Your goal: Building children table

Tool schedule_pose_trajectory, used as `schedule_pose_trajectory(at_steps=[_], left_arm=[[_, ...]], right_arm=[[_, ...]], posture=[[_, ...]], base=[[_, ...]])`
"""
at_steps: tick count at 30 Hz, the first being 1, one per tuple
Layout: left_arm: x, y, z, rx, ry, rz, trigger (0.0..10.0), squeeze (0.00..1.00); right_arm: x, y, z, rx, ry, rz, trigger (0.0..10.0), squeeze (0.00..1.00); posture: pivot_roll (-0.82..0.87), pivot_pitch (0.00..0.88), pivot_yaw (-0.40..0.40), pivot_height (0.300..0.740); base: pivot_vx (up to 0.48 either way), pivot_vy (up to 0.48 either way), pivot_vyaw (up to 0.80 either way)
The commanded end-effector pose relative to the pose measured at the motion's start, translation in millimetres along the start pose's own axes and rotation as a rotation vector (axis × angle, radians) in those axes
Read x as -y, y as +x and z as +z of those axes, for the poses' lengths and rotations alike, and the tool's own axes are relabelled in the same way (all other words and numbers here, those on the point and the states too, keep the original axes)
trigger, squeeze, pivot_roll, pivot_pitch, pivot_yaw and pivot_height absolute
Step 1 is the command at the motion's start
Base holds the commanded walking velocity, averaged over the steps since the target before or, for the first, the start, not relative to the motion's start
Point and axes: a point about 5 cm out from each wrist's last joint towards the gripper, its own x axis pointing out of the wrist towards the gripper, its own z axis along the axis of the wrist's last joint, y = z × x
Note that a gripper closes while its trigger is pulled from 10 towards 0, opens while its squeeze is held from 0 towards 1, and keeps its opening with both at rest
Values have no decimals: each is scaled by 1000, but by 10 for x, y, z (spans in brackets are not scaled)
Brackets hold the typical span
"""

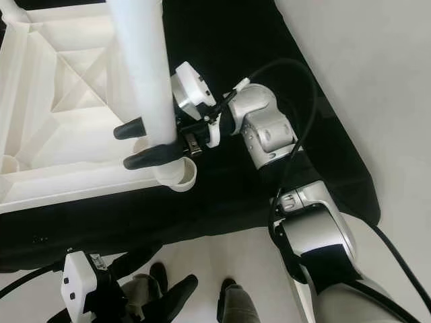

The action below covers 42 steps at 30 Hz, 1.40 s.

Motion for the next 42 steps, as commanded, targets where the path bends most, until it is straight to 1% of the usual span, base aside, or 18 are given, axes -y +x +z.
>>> schedule_pose_trajectory(at_steps=[1, 4, 9, 18, 25, 37, 39, 42], left_arm=[[69, -31, 8, -11, -16, -3, 10000, 0], [89, -36, 14, -10, -20, -2, 10000, 0], [95, -37, 16, -10, -22, -2, 10000, 0], [149, -64, 18, -12, -35, 0, 10000, 0], [169, -85, 5, -15, -44, 4, 10000, 0], [178, -97, -2, -19, -49, 3, 10000, 0], [180, -99, -5, -21, -49, 5, 10000, 0], [182, -101, -5, -21, -48, 6, 10000, 0]], right_arm=[[-66, 18, -176, -47, 96, 47, 10000, 0], [-73, 37, -140, -21, 105, 71, 10000, 0], [-74, 44, -128, -11, 107, 77, 10000, 0], [16, 101, -79, 74, 132, 85, 10000, 0], [46, 72, -45, 94, 123, 78, 10000, 0], [22, 25, -36, 58, 99, 91, 10000, 0], [-3, 16, -35, 10, 70, 111, 10000, 0], [-9, 22, -28, -20, 45, 124, 10000, 0]], posture=[[93, 436, -41, 740], [96, 443, -44, 740], [98, 443, -44, 740], [118, 470, -44, 740], [126, 477, -38, 740], [127, 477, -32, 740], [127, 471, -32, 740], [127, 471, -32, 740]], base=[[0, 0, 0], [0, 0, 0], [0, 0, 0], [0, 0, 0], [0, 0, 0], [0, 0, 0], [0, 0, 0], [0, 0, 0]])
